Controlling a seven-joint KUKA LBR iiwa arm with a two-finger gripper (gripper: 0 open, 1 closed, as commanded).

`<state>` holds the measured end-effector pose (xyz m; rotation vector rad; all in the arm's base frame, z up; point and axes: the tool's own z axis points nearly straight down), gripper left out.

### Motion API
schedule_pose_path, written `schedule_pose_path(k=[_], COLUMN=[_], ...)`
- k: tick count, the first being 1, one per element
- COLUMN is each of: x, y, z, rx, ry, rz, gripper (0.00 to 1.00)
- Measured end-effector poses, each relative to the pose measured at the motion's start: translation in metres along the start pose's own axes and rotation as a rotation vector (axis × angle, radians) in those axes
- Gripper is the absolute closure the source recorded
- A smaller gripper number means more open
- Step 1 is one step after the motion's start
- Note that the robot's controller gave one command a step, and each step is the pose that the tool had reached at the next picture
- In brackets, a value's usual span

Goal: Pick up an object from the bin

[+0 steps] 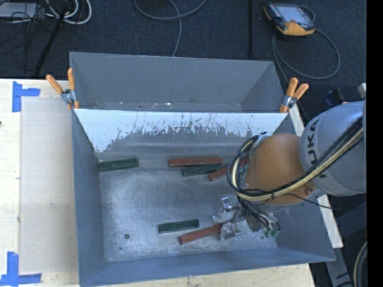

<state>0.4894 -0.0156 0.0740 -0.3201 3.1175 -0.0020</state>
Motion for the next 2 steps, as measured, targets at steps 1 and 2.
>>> schedule_pose_path(k=[1, 2], x=[0.0, -0.099], y=[0.0, -0.05], z=[0.0, -0.155], rx=[0.0, -0.001], ry=[0.0, 0.0], rz=[-0.001, -0.301], gripper=[1.0, 1.0])
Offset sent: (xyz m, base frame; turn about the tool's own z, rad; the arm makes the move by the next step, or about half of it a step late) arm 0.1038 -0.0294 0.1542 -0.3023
